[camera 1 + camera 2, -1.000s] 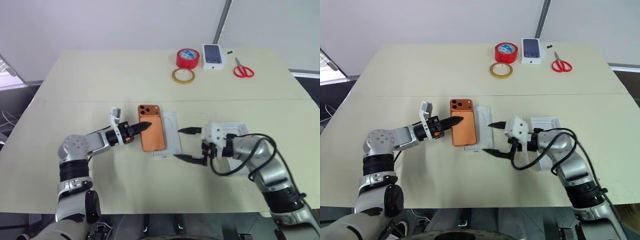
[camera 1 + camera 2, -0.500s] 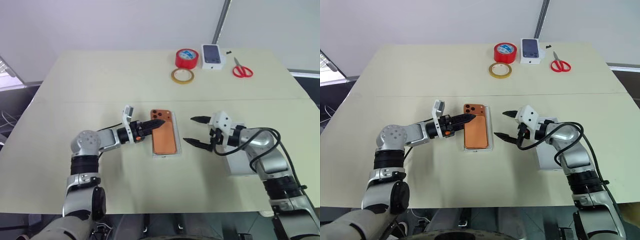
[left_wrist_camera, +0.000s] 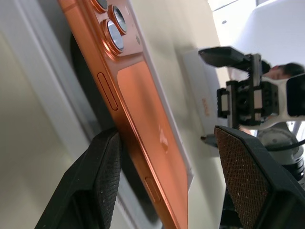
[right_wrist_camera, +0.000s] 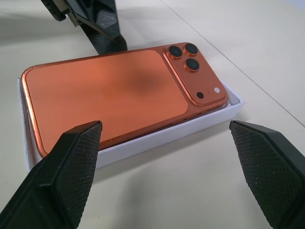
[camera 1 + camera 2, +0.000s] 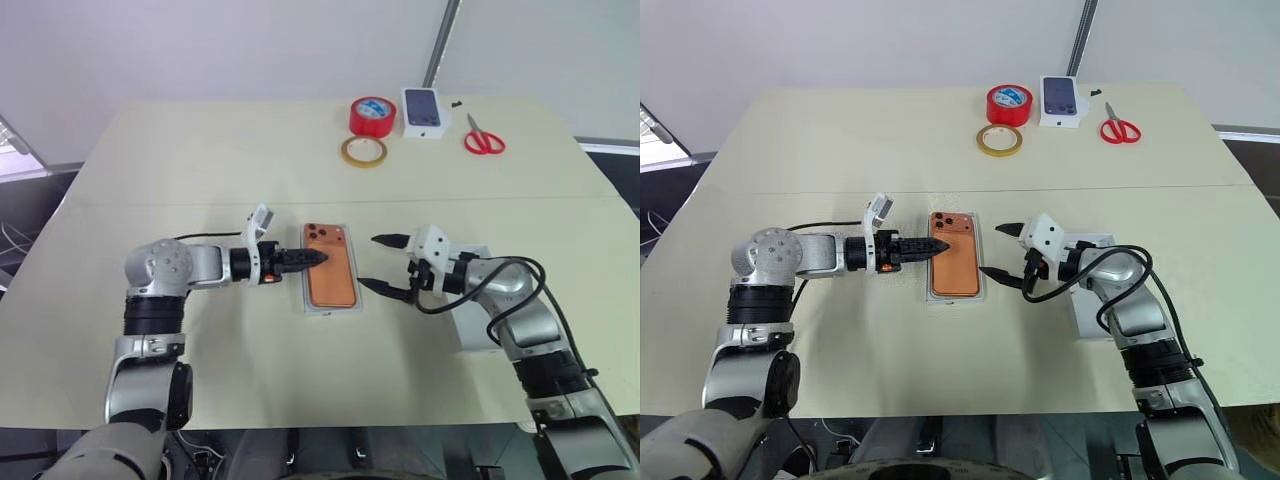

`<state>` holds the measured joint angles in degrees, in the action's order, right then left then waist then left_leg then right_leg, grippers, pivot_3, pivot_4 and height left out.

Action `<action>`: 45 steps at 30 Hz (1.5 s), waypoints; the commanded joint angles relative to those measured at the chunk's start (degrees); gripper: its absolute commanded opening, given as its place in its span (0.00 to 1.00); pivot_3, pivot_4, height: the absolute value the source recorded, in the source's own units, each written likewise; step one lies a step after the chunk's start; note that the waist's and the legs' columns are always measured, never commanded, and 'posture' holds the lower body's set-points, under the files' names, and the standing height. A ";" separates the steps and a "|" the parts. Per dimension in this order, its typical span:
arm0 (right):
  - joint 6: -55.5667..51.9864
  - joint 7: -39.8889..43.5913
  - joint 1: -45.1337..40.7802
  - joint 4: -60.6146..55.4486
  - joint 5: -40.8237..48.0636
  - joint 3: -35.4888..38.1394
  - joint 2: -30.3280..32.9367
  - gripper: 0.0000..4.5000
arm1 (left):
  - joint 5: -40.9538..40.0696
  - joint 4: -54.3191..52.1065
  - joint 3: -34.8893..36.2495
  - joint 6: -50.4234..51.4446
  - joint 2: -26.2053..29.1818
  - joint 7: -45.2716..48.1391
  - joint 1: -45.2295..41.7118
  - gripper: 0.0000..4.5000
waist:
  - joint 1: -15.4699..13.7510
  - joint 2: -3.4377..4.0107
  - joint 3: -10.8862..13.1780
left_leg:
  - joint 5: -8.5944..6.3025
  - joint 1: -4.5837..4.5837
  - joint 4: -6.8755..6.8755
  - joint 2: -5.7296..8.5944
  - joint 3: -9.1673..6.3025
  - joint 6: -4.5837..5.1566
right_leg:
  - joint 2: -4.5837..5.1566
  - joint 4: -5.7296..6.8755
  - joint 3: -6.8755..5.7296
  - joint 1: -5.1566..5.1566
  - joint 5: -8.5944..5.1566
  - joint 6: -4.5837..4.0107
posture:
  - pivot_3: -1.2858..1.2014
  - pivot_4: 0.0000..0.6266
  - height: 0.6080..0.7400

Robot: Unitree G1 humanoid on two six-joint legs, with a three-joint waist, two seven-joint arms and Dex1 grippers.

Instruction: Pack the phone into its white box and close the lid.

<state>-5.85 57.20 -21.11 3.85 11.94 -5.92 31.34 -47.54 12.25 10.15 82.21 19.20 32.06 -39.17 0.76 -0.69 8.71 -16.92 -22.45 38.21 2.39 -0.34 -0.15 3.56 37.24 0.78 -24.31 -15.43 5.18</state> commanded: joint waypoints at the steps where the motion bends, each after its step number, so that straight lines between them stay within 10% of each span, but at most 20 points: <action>1: 1.01 -0.40 -0.90 -0.48 -0.03 -0.08 -0.66 1.00 | -0.69 -3.54 1.71 0.23 1.97 0.11 -2.07 0.70 | 0.02 0.00 0.00 | 0.00 0.00 0.00 0.00 0.00 0.00 | 0.00 0.00 0.00 0.00 0.00 0.00 | 0.52 0.24 1.00; 10: 1.47 -1.11 -2.03 0.88 -0.57 -0.31 -1.78 1.00 | 1.60 -5.16 1.25 -4.79 4.83 0.90 -0.56 0.70 | -0.08 0.00 0.00 | 0.00 -0.01 0.00 0.00 0.00 0.00 | 0.00 0.00 0.00 0.00 0.00 0.00 | 0.52 0.24 1.00; 17: 2.89 -4.79 -3.66 4.04 -2.76 1.03 -1.55 0.36 | 10.40 -9.92 -6.92 -21.41 11.84 8.03 7.33 0.07 | 0.07 0.04 0.02 | 0.03 0.00 -0.03 -0.02 0.01 -0.06 | -0.02 0.01 0.02 -0.05 0.00 -0.01 | 0.52 0.24 1.00; 20: 4.15 -7.25 -4.09 6.01 -4.91 0.59 -1.69 0.01 | 14.37 -9.16 -9.19 -28.58 11.00 8.44 8.81 0.00 | -0.37 0.02 0.02 | 0.02 -0.05 -0.02 -0.02 0.01 -0.04 | 0.00 -0.03 0.01 -0.04 0.00 -0.02 | 0.52 0.24 1.00; 45: -4.87 0.80 14.10 -12.37 0.39 5.89 10.33 0.01 | 23.92 -3.63 -29.04 -34.93 -8.82 17.65 4.19 0.00 | -1.64 0.01 0.00 | -0.22 -0.08 0.17 0.03 0.03 0.40 | 0.03 -0.16 0.00 0.18 0.00 -0.01 | 0.52 0.24 1.00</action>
<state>-11.02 57.11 -7.36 -4.04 9.86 -1.01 41.66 -22.94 8.94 -14.78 48.31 14.15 47.34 -33.09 -0.89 -0.68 8.71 -17.24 -22.53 38.39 2.42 -0.32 0.43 3.60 37.08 0.78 -24.12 -15.43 5.17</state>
